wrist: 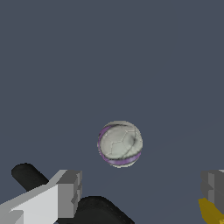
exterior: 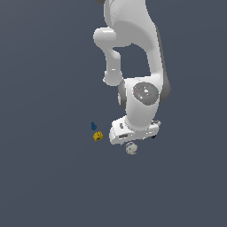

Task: Pick up a designated object from a clutter of objects.

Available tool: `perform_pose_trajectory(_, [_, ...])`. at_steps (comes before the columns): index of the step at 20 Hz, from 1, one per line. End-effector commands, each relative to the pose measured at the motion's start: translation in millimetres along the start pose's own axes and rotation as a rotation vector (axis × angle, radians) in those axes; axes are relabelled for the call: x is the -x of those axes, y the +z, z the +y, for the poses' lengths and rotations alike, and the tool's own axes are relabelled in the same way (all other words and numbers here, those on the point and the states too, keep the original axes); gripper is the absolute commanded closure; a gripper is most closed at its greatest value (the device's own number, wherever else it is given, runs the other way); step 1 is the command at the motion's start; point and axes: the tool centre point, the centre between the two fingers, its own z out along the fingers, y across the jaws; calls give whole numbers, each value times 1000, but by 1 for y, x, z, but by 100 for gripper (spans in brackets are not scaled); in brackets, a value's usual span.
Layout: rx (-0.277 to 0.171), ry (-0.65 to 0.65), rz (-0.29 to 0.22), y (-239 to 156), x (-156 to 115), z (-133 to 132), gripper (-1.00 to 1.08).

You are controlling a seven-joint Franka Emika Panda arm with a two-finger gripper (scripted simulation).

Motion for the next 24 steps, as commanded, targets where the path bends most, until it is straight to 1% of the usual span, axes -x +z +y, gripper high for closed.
perform_pose_trajectory(1, [0,-12,0,15,-2,-4,-92])
perform_pose_trajectory(6, [-1,-26,-1,32,-3,-9,-92])
perform_pose_trajectory(14, [-1,-27,-3,40,-3,-9,-92])
perform_pose_trajectory(21, [-1,-28,-2,74,-2,-10,-92])
perform_pose_trajectory(24, [-1,-29,-1,83,-2,-10,-92])
